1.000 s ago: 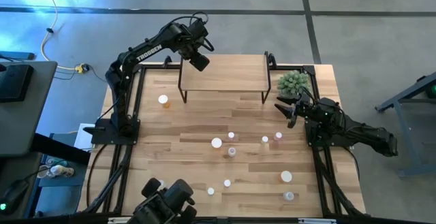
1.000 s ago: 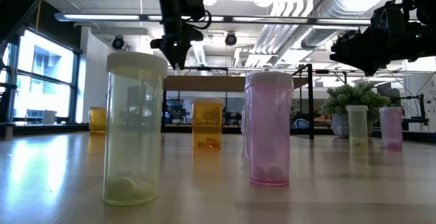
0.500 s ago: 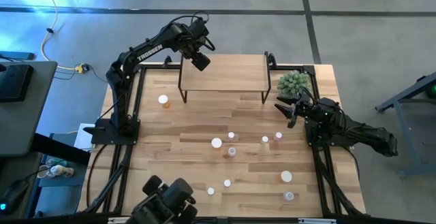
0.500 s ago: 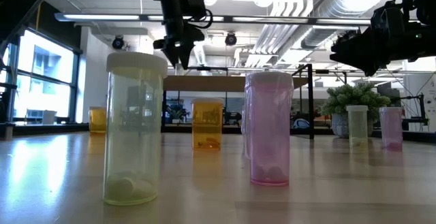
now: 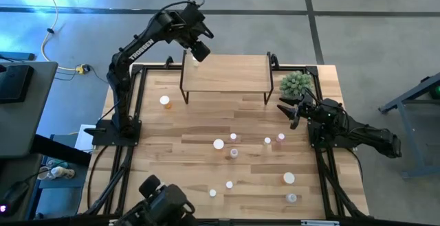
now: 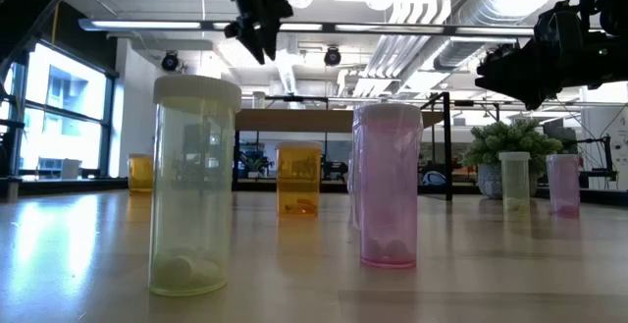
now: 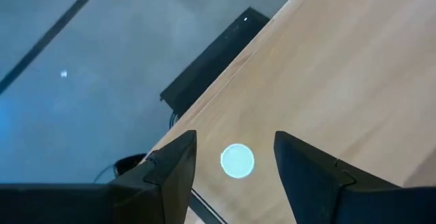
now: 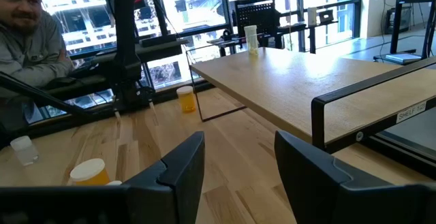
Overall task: Pick and place medicine bottles onto shelf by color
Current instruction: Put the left pink pill bottle on the shelf
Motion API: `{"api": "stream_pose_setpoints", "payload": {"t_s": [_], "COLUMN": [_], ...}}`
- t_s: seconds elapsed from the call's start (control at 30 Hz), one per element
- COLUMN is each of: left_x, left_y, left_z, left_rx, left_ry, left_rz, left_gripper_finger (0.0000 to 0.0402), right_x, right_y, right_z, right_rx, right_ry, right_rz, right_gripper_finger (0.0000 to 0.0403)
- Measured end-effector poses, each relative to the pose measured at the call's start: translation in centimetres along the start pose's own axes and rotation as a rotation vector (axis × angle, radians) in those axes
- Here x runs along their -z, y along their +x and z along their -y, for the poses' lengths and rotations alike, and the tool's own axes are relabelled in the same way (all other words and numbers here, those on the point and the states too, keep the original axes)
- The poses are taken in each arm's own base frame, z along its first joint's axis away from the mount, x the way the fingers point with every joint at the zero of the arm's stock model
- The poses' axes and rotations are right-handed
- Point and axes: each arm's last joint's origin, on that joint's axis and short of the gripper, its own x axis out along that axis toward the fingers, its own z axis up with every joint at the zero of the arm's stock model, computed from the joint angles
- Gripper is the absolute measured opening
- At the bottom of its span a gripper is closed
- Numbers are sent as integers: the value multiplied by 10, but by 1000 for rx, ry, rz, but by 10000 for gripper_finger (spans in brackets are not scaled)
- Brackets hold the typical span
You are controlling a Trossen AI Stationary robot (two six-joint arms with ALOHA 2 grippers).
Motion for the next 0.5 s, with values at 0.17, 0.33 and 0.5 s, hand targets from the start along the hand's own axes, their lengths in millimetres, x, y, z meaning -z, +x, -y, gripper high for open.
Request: {"api": "stream_pose_setpoints", "payload": {"t_s": [0.17, 0.33, 0.5], "left_x": [3, 6, 15], "left_y": [-19, -30, -15], "left_z": [8, 26, 53], "left_rx": [27, 54, 76], "left_ry": [54, 99, 165], "left_rz": [38, 57, -17], "left_gripper_finger": [186, 186, 186], "right_x": [0, 0, 0], "right_y": [0, 0, 0], "right_z": [0, 0, 0], "right_rx": [1, 0, 0], "right_ry": [0, 0, 0], "right_rz": [0, 0, 0], "right_gripper_finger": [170, 170, 170]}}
